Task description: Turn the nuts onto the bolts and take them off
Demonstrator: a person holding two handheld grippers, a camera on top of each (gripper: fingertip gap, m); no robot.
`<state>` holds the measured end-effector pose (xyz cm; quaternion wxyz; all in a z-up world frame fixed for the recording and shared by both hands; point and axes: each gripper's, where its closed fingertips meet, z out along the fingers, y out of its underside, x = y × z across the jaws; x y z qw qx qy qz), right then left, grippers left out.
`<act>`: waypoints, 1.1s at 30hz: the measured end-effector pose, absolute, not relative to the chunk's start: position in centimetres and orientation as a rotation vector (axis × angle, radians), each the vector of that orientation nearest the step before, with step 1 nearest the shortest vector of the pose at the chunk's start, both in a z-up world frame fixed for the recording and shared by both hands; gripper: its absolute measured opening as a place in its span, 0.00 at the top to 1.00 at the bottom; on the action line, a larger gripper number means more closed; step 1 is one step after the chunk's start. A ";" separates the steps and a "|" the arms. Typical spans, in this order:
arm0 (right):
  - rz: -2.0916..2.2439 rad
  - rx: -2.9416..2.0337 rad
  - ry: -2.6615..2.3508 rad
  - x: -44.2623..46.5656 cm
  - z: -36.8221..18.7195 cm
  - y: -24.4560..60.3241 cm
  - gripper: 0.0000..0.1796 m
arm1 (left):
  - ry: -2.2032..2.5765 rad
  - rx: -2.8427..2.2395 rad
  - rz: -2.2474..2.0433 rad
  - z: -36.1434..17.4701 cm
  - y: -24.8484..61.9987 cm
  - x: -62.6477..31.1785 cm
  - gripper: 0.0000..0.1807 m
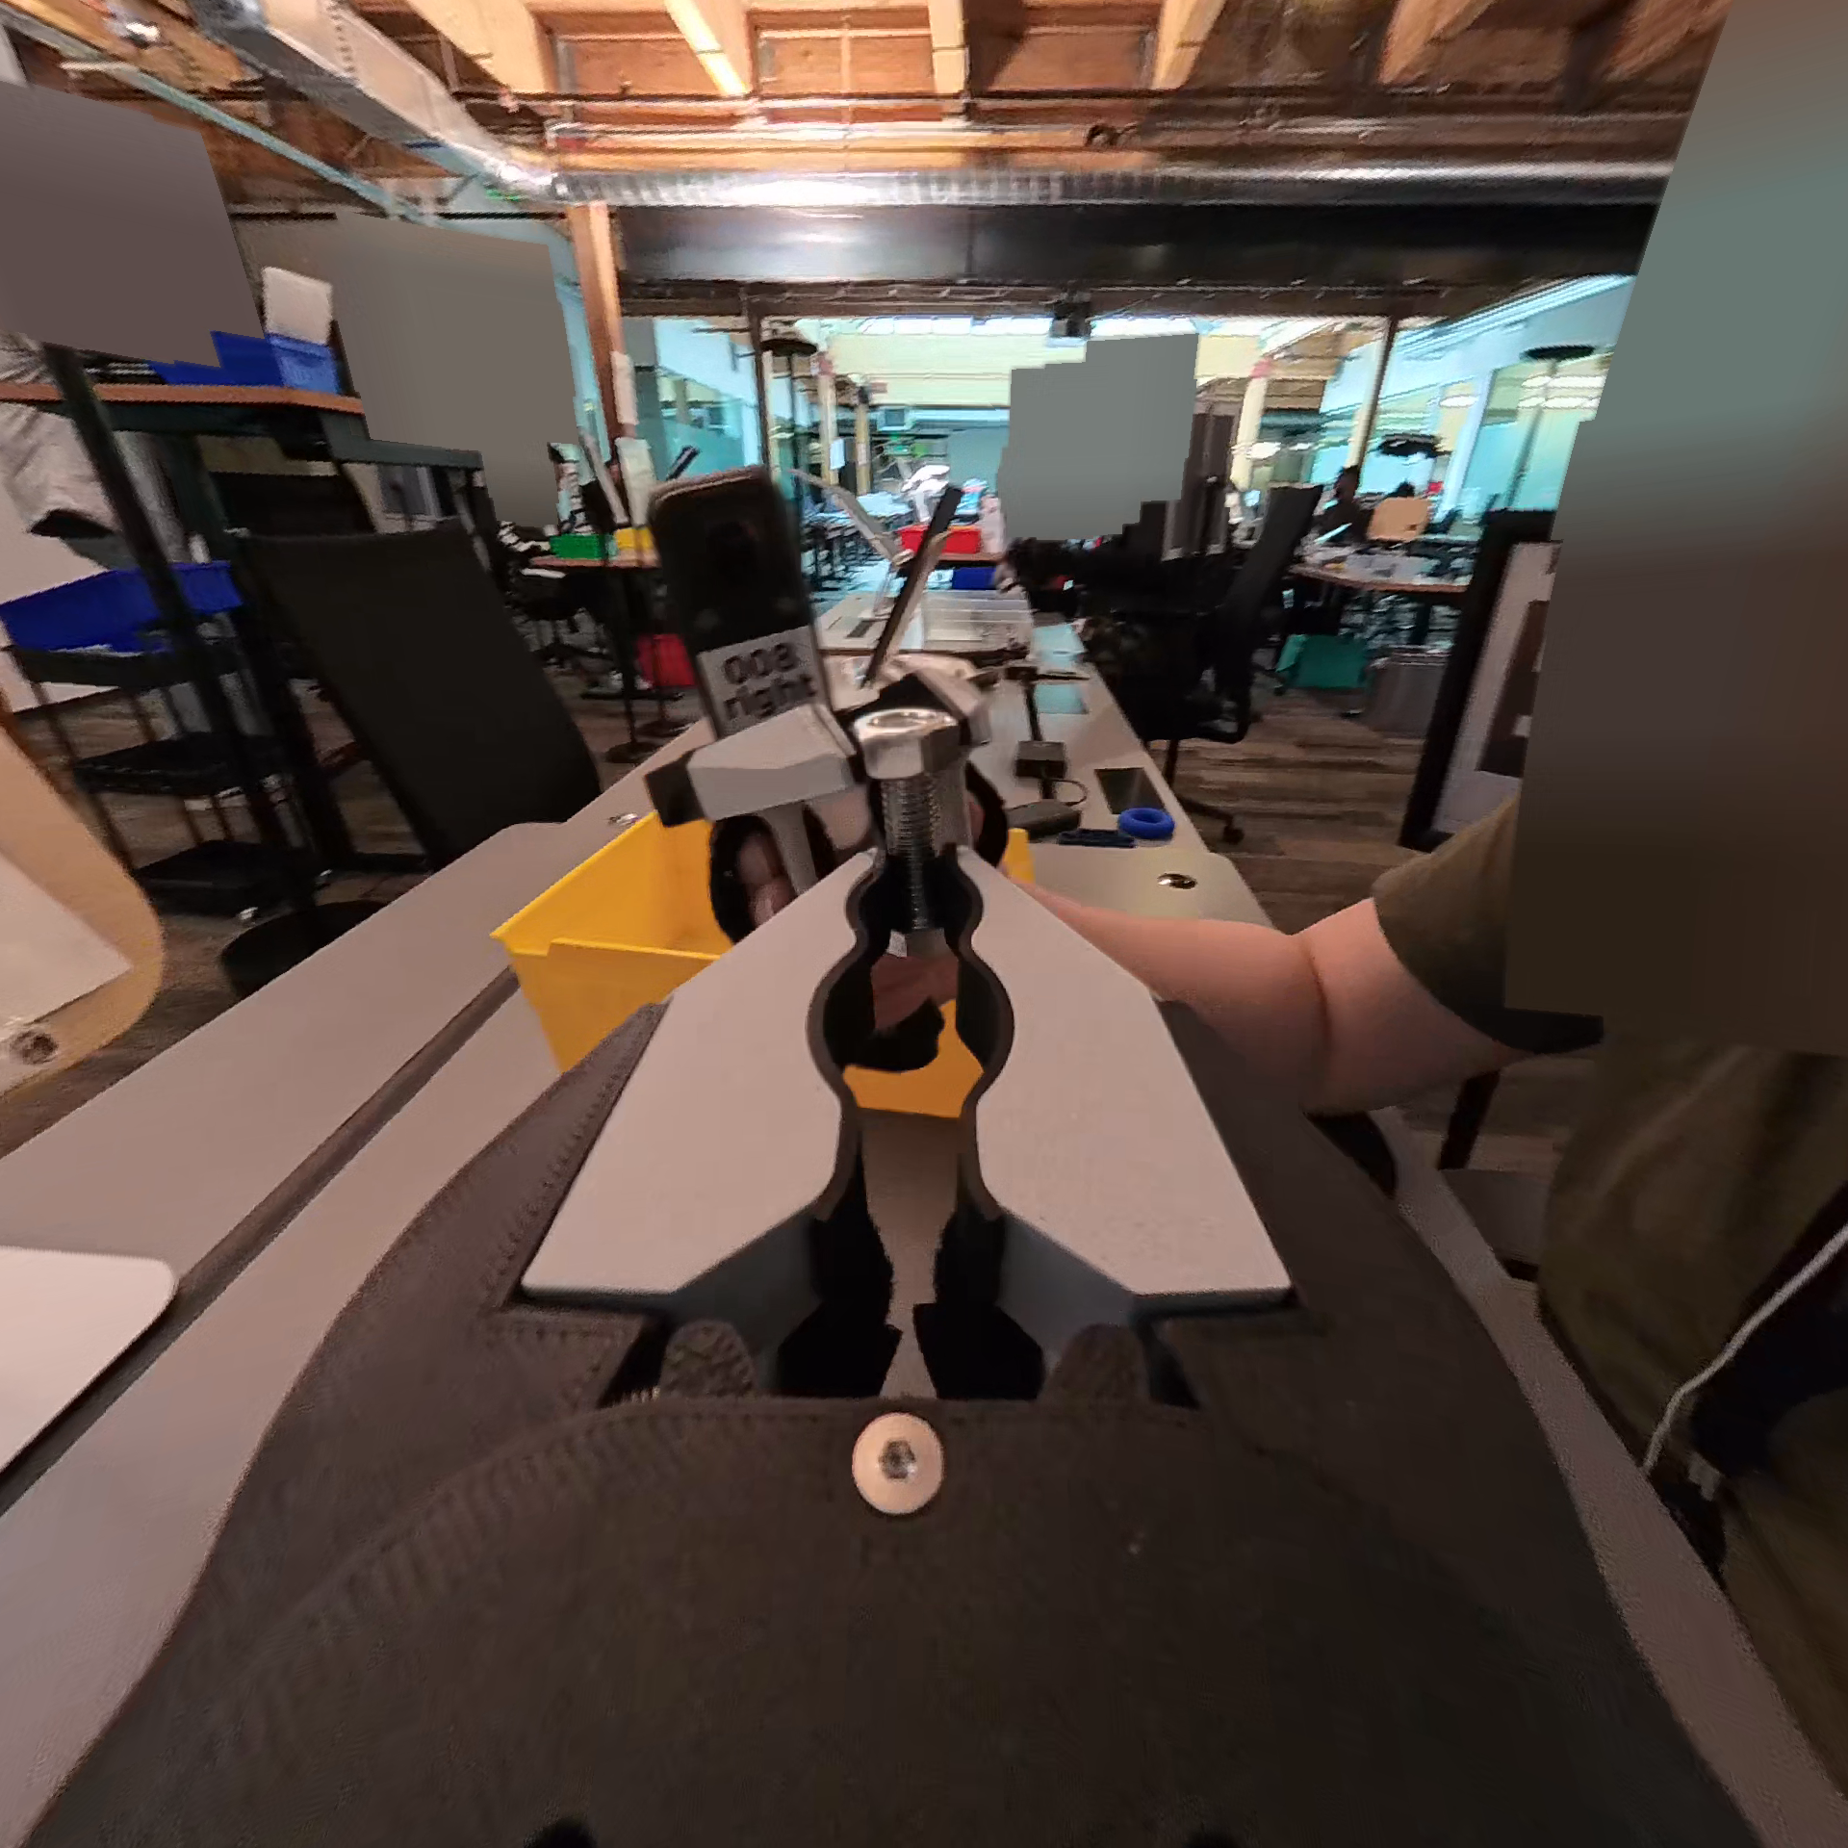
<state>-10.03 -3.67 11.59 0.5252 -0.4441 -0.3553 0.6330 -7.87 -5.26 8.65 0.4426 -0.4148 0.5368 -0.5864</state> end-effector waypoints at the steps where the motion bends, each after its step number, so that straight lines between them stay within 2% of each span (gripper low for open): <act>1: 1.472 -1.085 -0.840 -10.0 11.5 -3.2 0.92 | 1.323 -1.053 -1.419 8.5 -4.8 -7.8 0.96; 13: 0.995 -1.177 -0.776 -10.3 11.7 -0.8 0.92 | 1.221 -1.160 -0.982 8.5 -1.3 -8.1 0.96; 19: 0.931 -1.207 -0.822 -10.0 11.7 -1.0 0.91 | 1.233 -1.162 -0.962 8.7 -1.4 -8.2 0.96; 25: 0.849 -1.267 -0.845 -8.6 11.9 -1.0 0.83 | 1.250 -1.182 -0.940 7.9 -1.0 -7.9 0.96; 33: 0.738 -1.343 -1.098 -8.8 9.6 -3.1 0.82 | 1.426 -1.123 -1.039 6.3 -3.7 -6.7 0.96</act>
